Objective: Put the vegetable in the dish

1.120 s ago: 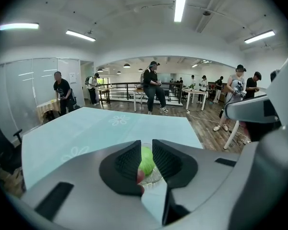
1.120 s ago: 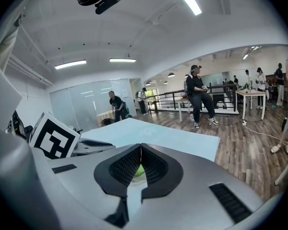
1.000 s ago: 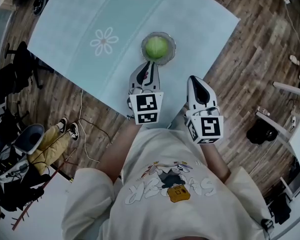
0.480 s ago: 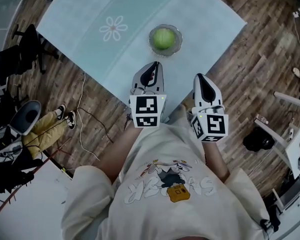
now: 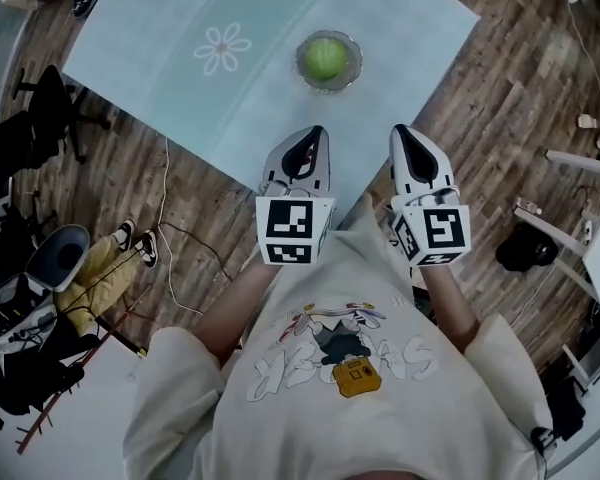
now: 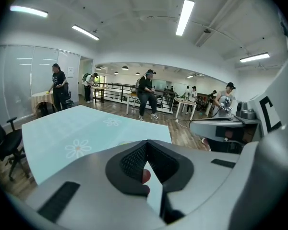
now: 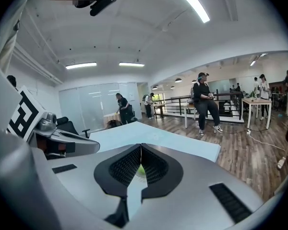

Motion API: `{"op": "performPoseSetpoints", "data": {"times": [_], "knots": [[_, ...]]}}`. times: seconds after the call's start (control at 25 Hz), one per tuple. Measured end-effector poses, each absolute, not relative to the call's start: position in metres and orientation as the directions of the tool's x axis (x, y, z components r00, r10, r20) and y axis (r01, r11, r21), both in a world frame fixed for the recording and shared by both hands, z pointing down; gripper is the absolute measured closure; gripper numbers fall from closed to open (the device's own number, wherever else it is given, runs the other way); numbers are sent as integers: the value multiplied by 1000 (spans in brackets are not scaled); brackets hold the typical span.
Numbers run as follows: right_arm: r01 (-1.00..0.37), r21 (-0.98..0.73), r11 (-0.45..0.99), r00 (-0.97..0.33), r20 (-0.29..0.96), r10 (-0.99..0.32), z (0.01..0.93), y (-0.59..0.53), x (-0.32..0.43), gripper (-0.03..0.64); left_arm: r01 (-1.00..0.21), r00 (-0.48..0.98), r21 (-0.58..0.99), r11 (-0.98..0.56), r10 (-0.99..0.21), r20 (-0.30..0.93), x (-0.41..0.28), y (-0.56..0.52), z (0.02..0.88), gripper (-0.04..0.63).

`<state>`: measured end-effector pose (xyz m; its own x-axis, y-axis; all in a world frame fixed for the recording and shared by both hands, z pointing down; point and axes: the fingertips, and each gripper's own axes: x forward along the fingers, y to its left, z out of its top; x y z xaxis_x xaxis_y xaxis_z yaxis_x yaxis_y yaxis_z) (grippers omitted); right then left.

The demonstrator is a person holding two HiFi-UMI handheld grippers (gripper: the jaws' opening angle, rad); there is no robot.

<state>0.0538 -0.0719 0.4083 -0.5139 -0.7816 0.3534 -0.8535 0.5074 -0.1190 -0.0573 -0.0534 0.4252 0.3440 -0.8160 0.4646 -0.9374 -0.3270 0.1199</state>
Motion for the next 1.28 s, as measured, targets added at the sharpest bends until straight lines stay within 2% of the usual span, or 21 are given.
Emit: {"op": "performPoseSetpoints", "data": {"times": [0.52,0.88,1.28], "knots": [[-864,-140,484,-504,282,-816,360,-7,13,594,-900,435,171,-401,-799,414,-109,16,392,588],[-865,-139,483,-502,266,-823,364,42,16,594,-856,516,194,-480,-764,388,-90,66,387,588],[-874,-142,464,-486,260,-835,365,70,-5,594,-824,564,205,-528,-732,383,-98,100,385,588]]}}
